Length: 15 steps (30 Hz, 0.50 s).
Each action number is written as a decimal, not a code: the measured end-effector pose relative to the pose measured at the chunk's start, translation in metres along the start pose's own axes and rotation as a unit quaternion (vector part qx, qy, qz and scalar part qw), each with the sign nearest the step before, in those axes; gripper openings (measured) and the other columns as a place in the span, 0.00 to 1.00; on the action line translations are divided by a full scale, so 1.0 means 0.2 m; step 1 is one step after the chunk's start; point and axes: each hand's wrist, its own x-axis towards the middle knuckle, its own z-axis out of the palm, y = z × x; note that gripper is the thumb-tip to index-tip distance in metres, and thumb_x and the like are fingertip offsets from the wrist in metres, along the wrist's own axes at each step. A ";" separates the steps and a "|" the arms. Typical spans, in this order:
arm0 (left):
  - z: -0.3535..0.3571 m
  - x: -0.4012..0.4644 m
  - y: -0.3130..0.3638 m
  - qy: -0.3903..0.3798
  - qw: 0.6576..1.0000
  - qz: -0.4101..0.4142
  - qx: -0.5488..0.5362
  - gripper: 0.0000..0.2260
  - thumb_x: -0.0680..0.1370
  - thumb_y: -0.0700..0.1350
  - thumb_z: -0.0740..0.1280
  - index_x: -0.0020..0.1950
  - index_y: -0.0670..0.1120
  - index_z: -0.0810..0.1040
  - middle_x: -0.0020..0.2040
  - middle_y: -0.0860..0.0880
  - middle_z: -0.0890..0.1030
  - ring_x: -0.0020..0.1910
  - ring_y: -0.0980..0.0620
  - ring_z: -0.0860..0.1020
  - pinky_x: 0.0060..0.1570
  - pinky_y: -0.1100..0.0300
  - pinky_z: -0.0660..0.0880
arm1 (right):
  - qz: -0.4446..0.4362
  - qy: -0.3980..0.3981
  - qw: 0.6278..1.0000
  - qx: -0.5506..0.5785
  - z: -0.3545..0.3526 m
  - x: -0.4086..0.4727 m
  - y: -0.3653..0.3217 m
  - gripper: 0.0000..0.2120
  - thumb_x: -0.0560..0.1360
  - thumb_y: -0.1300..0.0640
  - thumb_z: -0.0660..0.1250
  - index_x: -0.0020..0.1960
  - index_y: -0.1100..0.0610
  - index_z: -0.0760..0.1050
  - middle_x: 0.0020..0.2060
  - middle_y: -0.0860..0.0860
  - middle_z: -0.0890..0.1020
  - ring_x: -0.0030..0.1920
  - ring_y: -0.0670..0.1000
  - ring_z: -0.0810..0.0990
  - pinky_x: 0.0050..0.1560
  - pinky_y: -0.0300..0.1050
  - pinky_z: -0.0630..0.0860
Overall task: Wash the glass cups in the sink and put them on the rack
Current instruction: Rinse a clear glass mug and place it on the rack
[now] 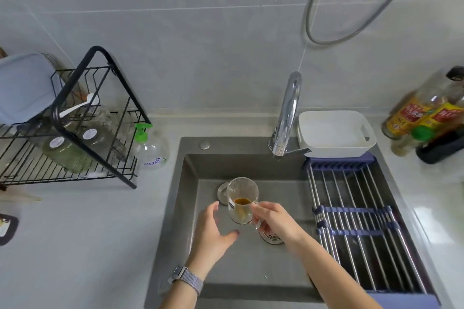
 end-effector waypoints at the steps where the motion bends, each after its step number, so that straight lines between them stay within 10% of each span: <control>1: 0.01 -0.01 0.02 0.001 1.000 0.014 0.001 0.41 0.68 0.47 0.78 0.74 0.52 0.59 0.68 0.57 0.64 0.64 0.58 0.69 0.62 0.61 0.69 | -0.006 -0.005 1.000 -0.001 -0.02 -0.03 -0.02 0.17 0.80 0.52 0.60 0.34 0.56 0.71 0.29 0.47 0.77 0.30 0.47 0.71 0.33 0.39 0.65; 9: 0.06 -0.03 0.21 -0.023 0.995 0.063 -0.075 0.54 0.54 0.65 0.81 0.75 0.57 0.60 0.72 0.59 0.68 0.71 0.58 0.67 0.71 0.50 0.67 | -0.056 -0.080 0.994 -0.044 -0.22 -0.25 -0.16 0.15 0.72 0.46 0.62 0.32 0.53 0.73 0.29 0.48 0.75 0.30 0.47 0.71 0.34 0.36 0.67; 15: 0.07 -0.10 0.29 -0.081 0.978 0.113 -0.157 0.47 0.54 0.54 0.85 0.70 0.55 0.68 0.67 0.55 0.76 0.67 0.55 0.73 0.67 0.45 0.71 | -0.080 -0.130 0.988 -0.025 -0.29 -0.36 -0.21 0.14 0.73 0.50 0.62 0.31 0.54 0.72 0.28 0.48 0.74 0.28 0.48 0.68 0.32 0.37 0.65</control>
